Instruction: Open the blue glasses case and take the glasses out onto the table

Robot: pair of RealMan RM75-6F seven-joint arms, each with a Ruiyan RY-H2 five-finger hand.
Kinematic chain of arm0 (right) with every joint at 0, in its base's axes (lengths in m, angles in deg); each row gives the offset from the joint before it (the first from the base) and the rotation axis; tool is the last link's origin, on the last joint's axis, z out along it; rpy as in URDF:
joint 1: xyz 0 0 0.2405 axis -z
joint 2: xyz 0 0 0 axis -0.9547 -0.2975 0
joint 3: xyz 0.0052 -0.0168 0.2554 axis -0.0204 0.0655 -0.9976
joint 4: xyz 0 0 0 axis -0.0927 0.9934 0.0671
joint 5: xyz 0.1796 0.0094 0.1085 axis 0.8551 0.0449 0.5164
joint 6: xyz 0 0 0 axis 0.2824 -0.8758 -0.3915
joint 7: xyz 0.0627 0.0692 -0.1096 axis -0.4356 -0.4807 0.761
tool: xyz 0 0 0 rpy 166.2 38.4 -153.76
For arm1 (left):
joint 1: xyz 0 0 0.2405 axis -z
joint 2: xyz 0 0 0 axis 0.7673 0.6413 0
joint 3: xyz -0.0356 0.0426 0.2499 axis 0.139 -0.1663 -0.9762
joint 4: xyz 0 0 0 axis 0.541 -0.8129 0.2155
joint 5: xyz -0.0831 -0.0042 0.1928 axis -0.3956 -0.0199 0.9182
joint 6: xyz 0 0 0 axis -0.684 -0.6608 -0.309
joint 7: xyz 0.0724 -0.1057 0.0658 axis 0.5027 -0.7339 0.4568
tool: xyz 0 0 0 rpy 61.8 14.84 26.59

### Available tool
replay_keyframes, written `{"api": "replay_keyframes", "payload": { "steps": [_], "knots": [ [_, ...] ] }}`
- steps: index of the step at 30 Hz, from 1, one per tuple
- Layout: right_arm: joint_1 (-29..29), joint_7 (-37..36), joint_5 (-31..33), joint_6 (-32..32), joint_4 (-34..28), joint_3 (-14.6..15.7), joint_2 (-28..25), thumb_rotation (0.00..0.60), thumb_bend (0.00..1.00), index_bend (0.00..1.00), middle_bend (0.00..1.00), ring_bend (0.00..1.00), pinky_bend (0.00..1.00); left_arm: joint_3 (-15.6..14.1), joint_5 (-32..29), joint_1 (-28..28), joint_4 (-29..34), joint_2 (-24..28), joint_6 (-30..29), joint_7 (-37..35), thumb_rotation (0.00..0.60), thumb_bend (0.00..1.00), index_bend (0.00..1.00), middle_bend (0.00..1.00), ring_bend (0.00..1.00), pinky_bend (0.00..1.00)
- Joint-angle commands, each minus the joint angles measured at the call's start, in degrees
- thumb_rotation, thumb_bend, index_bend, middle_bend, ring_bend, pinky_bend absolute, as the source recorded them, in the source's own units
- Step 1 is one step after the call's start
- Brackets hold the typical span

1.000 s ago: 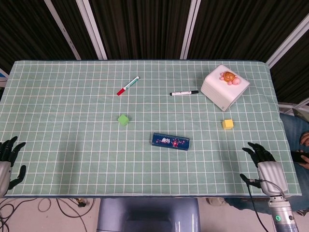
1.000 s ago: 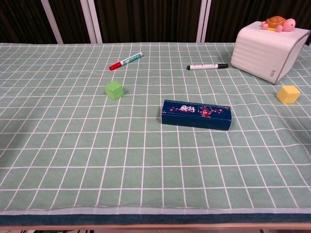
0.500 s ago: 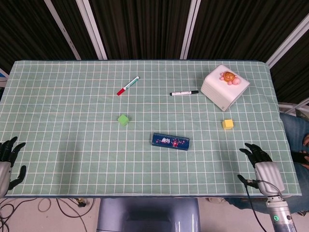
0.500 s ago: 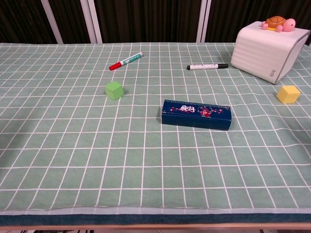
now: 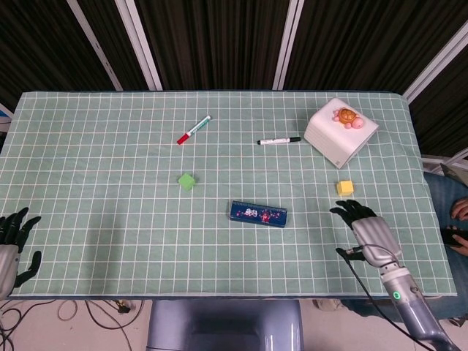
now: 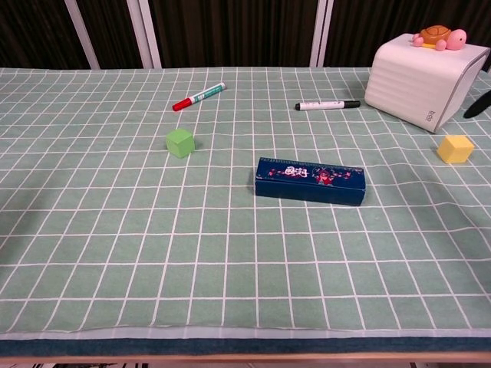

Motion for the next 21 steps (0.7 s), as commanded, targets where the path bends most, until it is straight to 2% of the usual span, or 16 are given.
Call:
{"api": "replay_keyframes", "payload": {
  "steps": [1,4,8,11,14,21],
  "knots": [
    [-9.85,6.92,9.80,12.34,-6.79,-4.72,-4.28,0.600,0.28,0.23,0.21,0.13,0.23,-0.04,-0.03,0.00,0.09,-0.02,0.05,0.00,0.600,0.47,0.12,0.00,0.00,0.02],
    [-15.47,11.19,18.82,17.91,-7.84,-6.31,-2.82,0.600,0.35,0.23,0.22,0.13,0.23,-0.10,-0.44,-0.03,0.39,0.10,0.39,-0.35,0.600,0.47,0.12,0.00,0.00,0.02],
    [-22.86,17.69,30.92,20.53,-6.66,-6.78,0.49,0.600,0.37,0.23,0.24,0.13,0.23,0.03,-0.84,0.07,0.46,0.29,0.69,-0.56,0.600,0.47,0.12,0.00,0.00,0.02],
    [-28.36,25.23,39.40,18.20,-5.21,-5.70,3.53,0.600,0.37,0.23,0.25,0.13,0.23,0.10,-0.99,0.12,0.42,0.36,0.81,-0.76,0.600,0.47,0.12,0.00,0.00,0.02],
    [-34.22,32.12,50.74,14.14,-4.34,-5.04,6.80,0.600,0.37,0.24,0.26,0.13,0.23,0.15,-1.22,0.17,0.41,0.47,1.00,-1.11,0.600,0.47,0.12,0.00,0.00,0.02],
    [-44.96,41.36,72.13,9.82,-1.75,-4.25,12.00,0.600,0.37,0.26,0.27,0.13,0.23,0.04,-1.69,0.33,0.79,0.69,1.76,-1.56,0.600,0.47,0.12,0.00,0.00,0.02]
  ]
}}
